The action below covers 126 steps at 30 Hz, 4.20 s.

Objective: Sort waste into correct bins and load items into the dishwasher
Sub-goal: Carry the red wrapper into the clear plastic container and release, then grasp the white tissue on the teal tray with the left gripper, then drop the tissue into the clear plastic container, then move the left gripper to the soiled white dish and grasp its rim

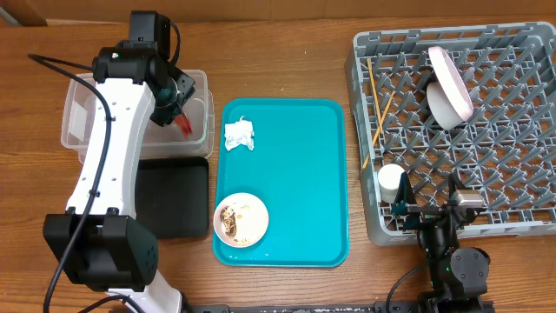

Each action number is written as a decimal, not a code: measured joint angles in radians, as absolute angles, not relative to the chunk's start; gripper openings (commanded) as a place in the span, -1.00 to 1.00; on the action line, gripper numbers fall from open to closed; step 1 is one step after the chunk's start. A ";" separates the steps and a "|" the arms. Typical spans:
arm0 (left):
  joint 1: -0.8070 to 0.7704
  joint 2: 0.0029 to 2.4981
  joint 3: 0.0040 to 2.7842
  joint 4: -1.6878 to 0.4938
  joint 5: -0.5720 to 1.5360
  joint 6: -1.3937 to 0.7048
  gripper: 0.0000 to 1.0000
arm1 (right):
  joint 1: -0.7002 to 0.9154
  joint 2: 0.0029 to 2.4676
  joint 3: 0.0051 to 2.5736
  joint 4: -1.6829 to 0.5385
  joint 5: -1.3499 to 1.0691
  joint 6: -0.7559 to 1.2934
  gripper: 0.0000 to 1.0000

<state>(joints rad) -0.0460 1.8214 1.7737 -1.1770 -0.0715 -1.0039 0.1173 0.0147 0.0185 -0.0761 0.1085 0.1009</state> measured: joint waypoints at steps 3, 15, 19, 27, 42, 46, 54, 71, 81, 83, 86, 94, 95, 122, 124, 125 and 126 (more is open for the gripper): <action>-0.046 1.821 1.774 -1.177 -0.071 -1.018 0.37 | 0.117 0.015 0.019 -0.076 0.109 0.101 1.00; -0.140 1.822 1.777 -1.118 0.043 -0.617 0.32 | 0.117 0.015 0.019 -0.076 0.108 0.101 1.00; -0.308 1.839 1.781 -1.147 -0.057 -0.485 0.68 | 0.117 0.015 0.019 -0.076 0.109 0.101 1.00; -0.505 2.040 1.789 -1.132 -0.278 -0.440 0.57 | 0.117 0.015 0.019 -0.076 0.109 0.101 1.00; -0.411 2.269 1.790 -1.078 -0.353 -0.464 -0.92 | 0.117 0.015 0.019 -0.076 0.109 0.101 1.00; -0.413 2.269 1.833 -1.151 -0.329 -0.465 -0.92 | 0.117 0.015 0.019 -0.076 0.109 0.101 1.00; -0.403 2.226 2.062 -1.348 -0.229 -0.465 -0.92 | 0.118 0.015 0.019 -0.076 0.109 0.101 1.00; -0.009 2.073 2.103 -1.439 -0.144 -0.518 0.05 | 0.117 0.015 0.019 -0.076 0.109 0.101 1.00; -0.082 2.002 2.092 -1.531 -0.096 -0.463 0.22 | 0.117 0.015 0.019 -0.076 0.109 0.101 1.00; -0.114 1.954 2.092 -1.558 -0.096 -0.463 0.25 | 0.117 0.015 0.019 -0.076 0.109 0.101 1.00; -0.213 1.870 2.093 -1.613 -0.097 -0.461 0.31 | 0.117 0.015 0.019 -0.076 0.108 0.101 1.00; -0.550 1.831 1.975 -1.650 -0.116 -0.530 0.46 | 0.117 0.015 0.019 -0.076 0.109 0.101 1.00; -0.584 1.833 1.931 -1.630 -0.117 -0.548 0.48 | 0.117 0.015 0.019 -0.075 0.109 0.101 1.00; -0.773 1.837 1.151 -1.031 -0.059 -0.677 -0.92 | 0.117 0.015 0.019 -0.076 0.109 0.101 0.99; -0.773 1.837 1.151 -1.028 -0.060 -0.676 -0.92 | 0.117 0.015 0.019 -0.076 0.109 0.101 1.00; -0.773 1.837 1.151 -1.028 -0.060 -0.675 -0.92 | 0.117 0.015 0.019 -0.077 0.109 0.101 0.99; -0.773 1.837 1.151 -1.028 -0.060 -0.674 -0.91 | 0.117 0.015 0.019 -0.076 0.109 0.101 1.00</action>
<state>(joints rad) -0.7727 1.8366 1.1507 -1.0279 -0.0597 -0.6739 0.1173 0.0147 0.0185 -0.0761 0.1085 0.1009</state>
